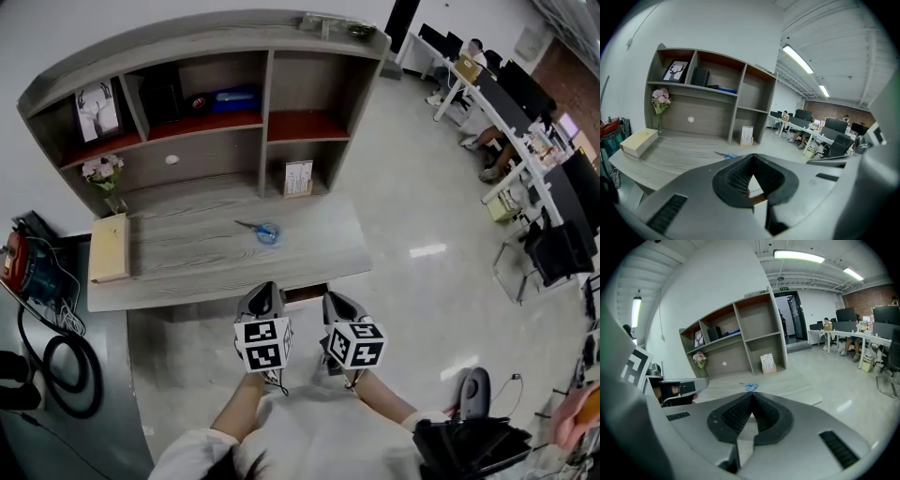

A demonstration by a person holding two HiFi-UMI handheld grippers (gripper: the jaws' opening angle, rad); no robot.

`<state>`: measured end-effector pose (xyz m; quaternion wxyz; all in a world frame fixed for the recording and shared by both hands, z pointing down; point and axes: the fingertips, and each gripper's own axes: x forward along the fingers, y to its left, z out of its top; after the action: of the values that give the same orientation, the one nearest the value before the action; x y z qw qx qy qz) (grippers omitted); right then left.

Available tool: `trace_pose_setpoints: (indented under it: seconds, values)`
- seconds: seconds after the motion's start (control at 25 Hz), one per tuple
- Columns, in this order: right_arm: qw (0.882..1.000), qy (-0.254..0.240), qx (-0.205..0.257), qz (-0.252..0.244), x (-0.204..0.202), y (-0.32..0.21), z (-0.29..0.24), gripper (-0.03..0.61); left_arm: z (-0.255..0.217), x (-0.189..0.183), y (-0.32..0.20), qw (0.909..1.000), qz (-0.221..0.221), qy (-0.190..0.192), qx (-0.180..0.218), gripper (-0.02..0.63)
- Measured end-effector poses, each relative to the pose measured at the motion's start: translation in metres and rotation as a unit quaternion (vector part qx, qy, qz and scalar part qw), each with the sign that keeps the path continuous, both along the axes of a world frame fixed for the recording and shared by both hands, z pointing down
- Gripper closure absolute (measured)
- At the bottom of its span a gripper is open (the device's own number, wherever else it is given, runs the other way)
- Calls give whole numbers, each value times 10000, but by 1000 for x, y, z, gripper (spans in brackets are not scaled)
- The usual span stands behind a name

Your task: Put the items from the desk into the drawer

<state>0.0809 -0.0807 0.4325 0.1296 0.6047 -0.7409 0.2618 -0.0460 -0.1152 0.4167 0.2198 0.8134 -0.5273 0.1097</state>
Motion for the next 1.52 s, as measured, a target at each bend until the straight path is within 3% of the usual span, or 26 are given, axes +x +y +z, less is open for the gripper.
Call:
trace_pose_setpoints:
  seconds: [0.24, 0.44, 0.56, 0.92, 1.52]
  values:
    - [9975, -135, -8, -699, 17, -35, 1, 580, -2, 16, -10, 9980, -614, -136, -52, 617]
    - [9890, -139, -75, -1470, 33, -65, 1, 580, -8, 34, -15, 9899, -1414, -71, -27, 617]
    - [9844, -191, -180, -1739, 40, -72, 7, 580, -9, 46, -12, 9857, -1675, -172, -1, 617]
    - [9770, -154, -103, -2125, 32, -87, 14, 580, 0, 51, -13, 9812, -1919, -214, -59, 617]
    - [9804, -202, 127, -1956, 19, -85, 7, 578, 1, 37, -4, 9832, -1806, -260, -103, 617]
